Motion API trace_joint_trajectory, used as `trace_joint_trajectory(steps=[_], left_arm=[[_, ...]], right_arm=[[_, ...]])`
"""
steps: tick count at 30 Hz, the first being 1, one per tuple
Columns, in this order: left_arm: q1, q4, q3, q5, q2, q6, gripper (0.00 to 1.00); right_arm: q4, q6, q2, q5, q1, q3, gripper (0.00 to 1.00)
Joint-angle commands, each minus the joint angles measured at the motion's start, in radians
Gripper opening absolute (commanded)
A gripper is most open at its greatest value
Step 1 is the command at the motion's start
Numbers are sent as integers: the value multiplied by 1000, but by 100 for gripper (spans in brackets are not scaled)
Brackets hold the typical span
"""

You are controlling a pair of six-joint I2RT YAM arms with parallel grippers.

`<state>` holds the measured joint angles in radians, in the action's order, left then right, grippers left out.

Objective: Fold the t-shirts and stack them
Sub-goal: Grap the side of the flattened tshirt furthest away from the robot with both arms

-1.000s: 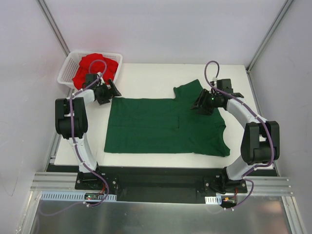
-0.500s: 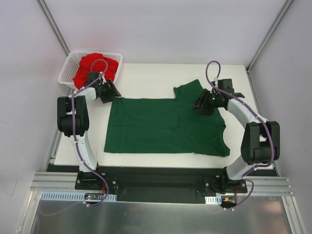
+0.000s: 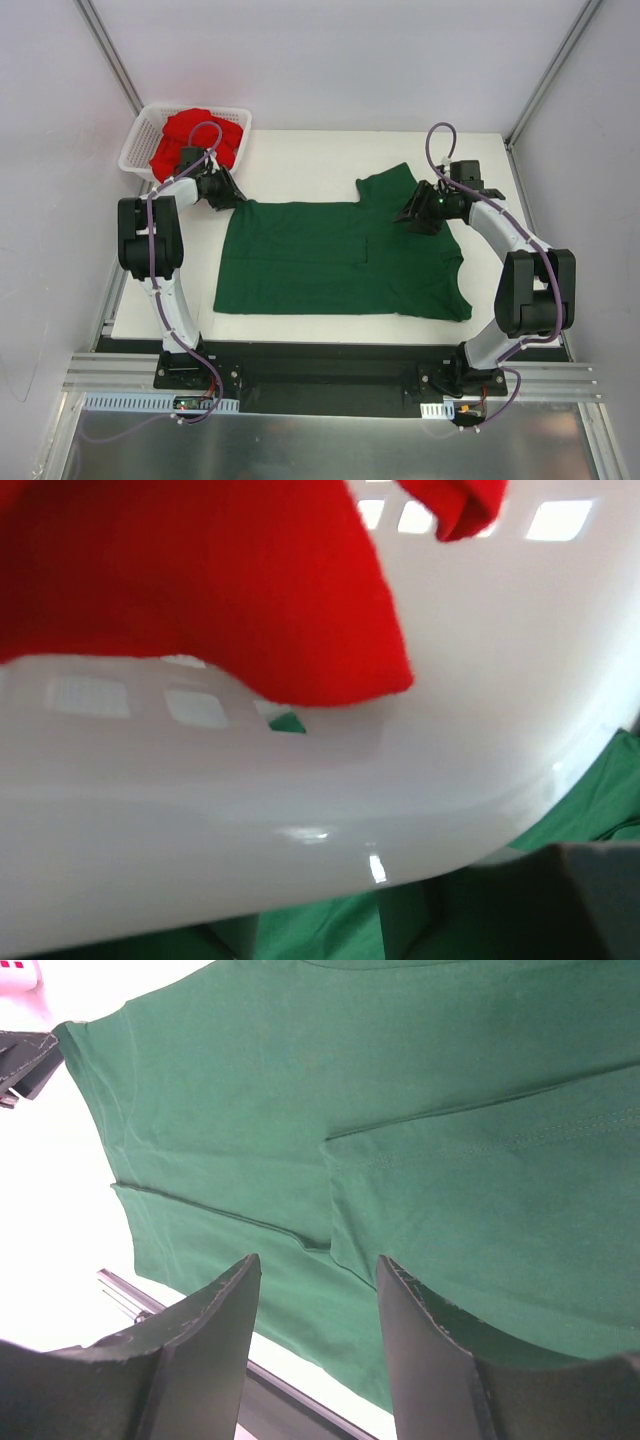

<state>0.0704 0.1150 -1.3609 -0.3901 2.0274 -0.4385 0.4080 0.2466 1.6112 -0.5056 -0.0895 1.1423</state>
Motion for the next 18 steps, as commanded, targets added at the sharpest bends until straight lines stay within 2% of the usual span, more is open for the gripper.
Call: trace_joint_trajectory(steps=[1,12,16,18], left_arm=[[0,6,-29,34,24,-14,35],[-1,8,-29,37,24,-14,23],[-1,6,-29,36,24,-12,11],[0,8,-29,36,24,-12,10]], right_arm=[[3,6,-30,-21,7,40,53],[3,6,-42,-24,17,33,53],[5,5,-43,-22,20,30,54],[5,5,-42,-24,20,28,53]])
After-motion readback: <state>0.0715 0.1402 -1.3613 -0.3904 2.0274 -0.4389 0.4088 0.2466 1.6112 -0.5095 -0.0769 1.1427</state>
